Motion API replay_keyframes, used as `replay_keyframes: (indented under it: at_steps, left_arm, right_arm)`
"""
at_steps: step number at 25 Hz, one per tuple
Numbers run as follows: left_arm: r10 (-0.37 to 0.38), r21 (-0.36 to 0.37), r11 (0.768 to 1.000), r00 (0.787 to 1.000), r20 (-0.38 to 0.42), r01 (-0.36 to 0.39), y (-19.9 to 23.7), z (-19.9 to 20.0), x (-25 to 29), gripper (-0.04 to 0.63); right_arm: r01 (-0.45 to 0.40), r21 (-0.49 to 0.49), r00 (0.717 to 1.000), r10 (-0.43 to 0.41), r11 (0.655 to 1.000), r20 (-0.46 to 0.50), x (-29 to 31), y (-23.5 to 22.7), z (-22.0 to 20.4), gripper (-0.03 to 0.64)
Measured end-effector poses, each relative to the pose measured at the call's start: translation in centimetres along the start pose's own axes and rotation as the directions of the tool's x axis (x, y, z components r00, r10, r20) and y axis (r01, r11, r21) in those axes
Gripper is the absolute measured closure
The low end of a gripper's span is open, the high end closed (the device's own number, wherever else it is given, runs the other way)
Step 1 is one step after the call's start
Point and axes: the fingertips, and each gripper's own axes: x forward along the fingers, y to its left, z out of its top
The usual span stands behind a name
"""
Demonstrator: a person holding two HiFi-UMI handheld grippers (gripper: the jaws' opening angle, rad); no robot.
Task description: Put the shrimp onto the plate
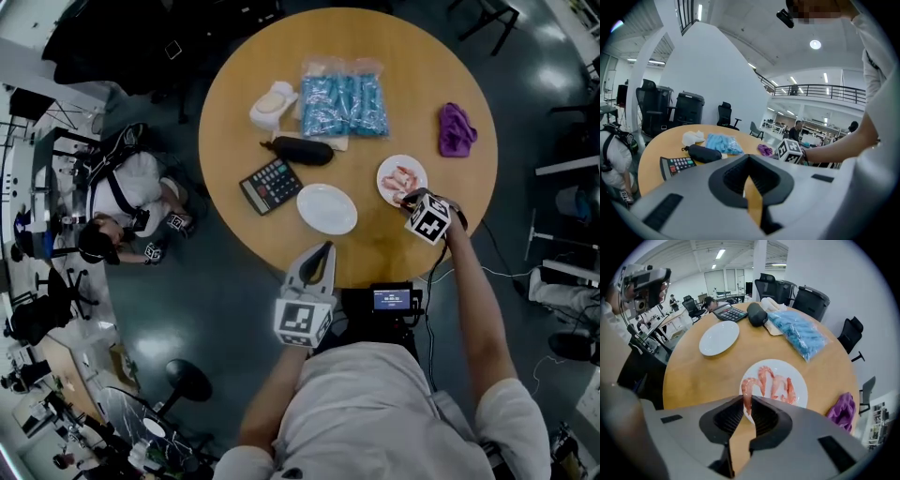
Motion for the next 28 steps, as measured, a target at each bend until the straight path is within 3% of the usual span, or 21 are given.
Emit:
replay_keyframes:
  at_steps: [10,15,19,22,23,25,27,28]
  left_arm:
    - [0.087,0.006,0.996,0.996,-0.006,-0.087,-1.5,-0.2,0.6,0.588]
    - [0.121,0.004,0.993,0.993,0.003,-0.121,-1.8,-0.1,-0.1,0.588]
    - [0.135,0.006,0.991,0.991,0.007,-0.136,-2.1,-0.2,-0.5,0.588]
    - [0.134,0.019,0.991,0.991,0.015,-0.134,-2.4,-0.1,-1.1,0.588]
    - [0.129,0.025,0.991,0.991,0.017,-0.13,-2.4,-0.2,-1.3,0.588]
    - [0.112,0.031,0.993,0.994,0.016,-0.112,-2.6,-0.5,-1.9,0.588]
    - [0.086,0.036,0.996,0.996,0.022,-0.087,-2.9,-0.5,-2.5,0.588]
    - [0.072,0.044,0.996,0.997,0.031,-0.074,-3.1,-0.1,-2.9,0.588]
  right_arm:
    - [-0.165,-0.032,0.985,0.163,0.986,-0.058,1.6,-1.2,-0.9,0.557]
    - [-0.196,-0.016,0.979,0.195,0.98,-0.052,1.0,-0.8,-1.3,0.536]
    - [-0.148,-0.001,0.989,0.148,0.989,-0.015,0.6,-1.7,-2.3,0.523]
    - [-0.018,0.049,0.993,0.012,0.999,0.116,-3.1,-3.4,-1.5,0.527]
    - [0.037,0.088,0.978,-0.054,0.995,0.201,-5.0,-3.7,-0.7,0.54]
    - [0.12,0.227,0.906,-0.2,0.966,0.373,-9.5,-3.6,0.6,0.568]
    - [0.124,0.405,0.778,-0.342,0.906,0.528,-14.4,-2.3,1.6,0.577]
    - [0.094,0.495,0.692,-0.414,0.864,0.591,-17.0,-1.4,2.1,0.581]
